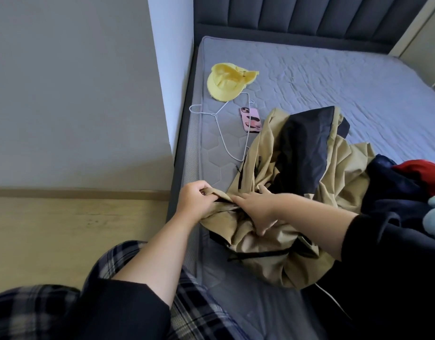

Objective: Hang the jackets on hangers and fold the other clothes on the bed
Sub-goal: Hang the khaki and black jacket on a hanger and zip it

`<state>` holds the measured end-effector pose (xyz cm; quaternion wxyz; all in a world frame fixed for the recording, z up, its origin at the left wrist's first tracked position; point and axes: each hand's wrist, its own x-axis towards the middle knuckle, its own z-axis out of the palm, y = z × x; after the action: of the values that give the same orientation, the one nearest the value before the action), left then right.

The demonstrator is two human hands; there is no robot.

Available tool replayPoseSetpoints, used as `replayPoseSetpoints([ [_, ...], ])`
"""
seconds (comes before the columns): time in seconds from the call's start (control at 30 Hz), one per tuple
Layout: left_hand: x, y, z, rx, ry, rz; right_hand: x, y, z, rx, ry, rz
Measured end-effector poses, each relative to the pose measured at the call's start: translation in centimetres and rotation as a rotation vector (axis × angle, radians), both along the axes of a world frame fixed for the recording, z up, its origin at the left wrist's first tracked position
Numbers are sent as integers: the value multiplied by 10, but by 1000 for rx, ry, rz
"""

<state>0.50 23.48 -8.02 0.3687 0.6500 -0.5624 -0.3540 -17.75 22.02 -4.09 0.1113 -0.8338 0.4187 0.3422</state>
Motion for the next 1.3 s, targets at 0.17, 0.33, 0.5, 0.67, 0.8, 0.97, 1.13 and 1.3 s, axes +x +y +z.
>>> replayPoseSetpoints([
  [0.17, -8, 6, 0, 80, 120, -97, -3, -6, -16, -304, -75, 162],
  [0.33, -13, 6, 13, 50, 236, -56, 2, -20, -4, -354, -299, -175],
  [0.5, -5, -24, 74, -48, 412, 51, 16, -49, 49, -448, -661, -513],
  [0.67, 14, -40, 151, -159, 293, 14, 40, -66, 122, -487, -963, -763],
  [0.8, 44, -36, 211, -359, 40, 180, 72, -64, 181, -486, -1272, -917],
  [0.97, 97, -8, 281, -533, -74, 283, 127, -46, 265, -524, -1501, -789],
  [1.13, 165, 44, 343, -655, -151, 344, 193, -23, 338, -462, -1788, -683],
  [1.3, 218, 101, 404, -773, -260, 441, 262, 12, 417, -367, -2016, -539],
])
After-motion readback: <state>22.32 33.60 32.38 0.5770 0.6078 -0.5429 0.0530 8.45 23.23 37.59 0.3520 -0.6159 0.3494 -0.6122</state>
